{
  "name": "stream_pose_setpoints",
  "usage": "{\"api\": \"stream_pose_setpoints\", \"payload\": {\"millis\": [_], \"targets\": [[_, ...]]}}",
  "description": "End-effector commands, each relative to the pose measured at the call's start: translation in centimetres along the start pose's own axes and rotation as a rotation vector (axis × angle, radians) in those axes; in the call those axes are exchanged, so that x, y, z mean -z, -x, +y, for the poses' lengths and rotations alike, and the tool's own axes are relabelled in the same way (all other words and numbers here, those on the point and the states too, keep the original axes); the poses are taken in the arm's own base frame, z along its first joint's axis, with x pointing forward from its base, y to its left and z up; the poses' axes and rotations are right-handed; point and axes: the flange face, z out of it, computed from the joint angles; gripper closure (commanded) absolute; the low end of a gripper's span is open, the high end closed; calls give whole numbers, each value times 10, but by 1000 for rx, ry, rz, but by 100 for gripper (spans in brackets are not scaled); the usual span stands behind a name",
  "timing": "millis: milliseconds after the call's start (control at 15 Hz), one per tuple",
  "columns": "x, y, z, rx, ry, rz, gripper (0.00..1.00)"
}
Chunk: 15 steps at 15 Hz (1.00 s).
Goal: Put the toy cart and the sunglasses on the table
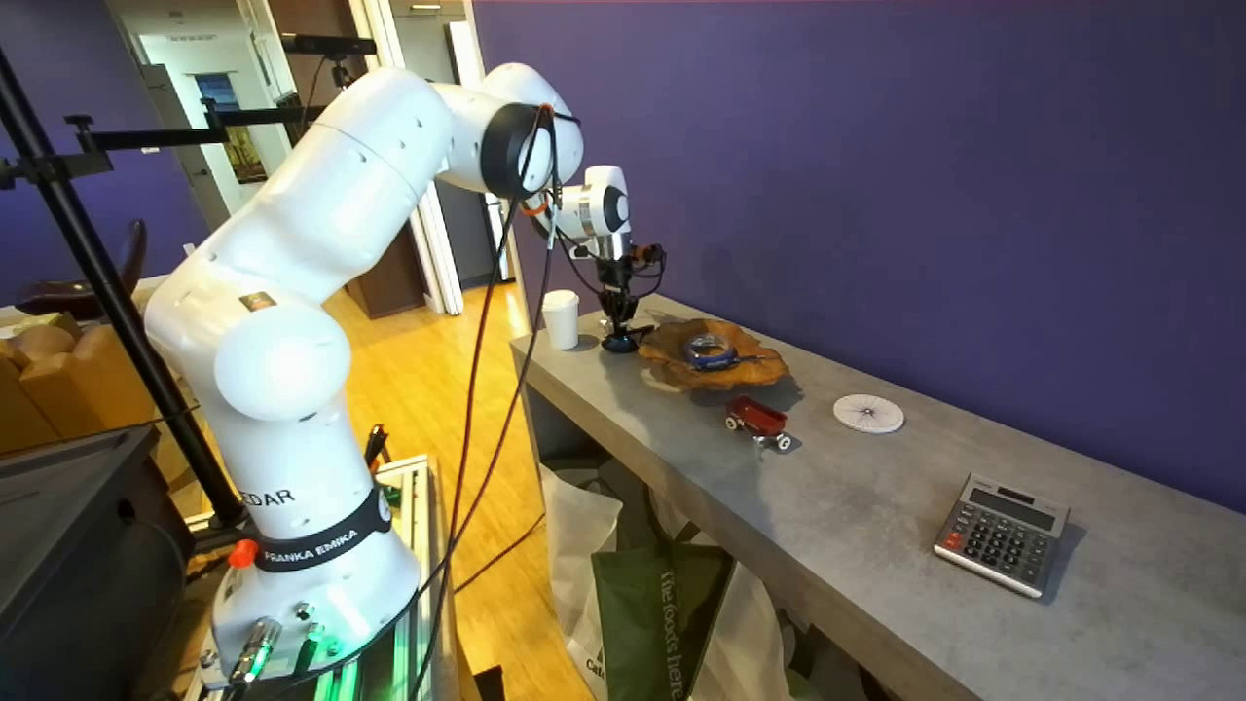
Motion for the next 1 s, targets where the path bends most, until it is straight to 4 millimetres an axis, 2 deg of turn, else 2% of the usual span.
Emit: {"api": "stream_pose_setpoints", "payload": {"millis": [0,200,533,733,933], "targets": [[12,6,9,43,1,-13,53],[33,9,9,33,2,-44,33],[86,8,-2,-48,44,-114,1],[117,3,-18,-224,109,-93,0],[135,-8,-34,-292,141,-88,0]]}}
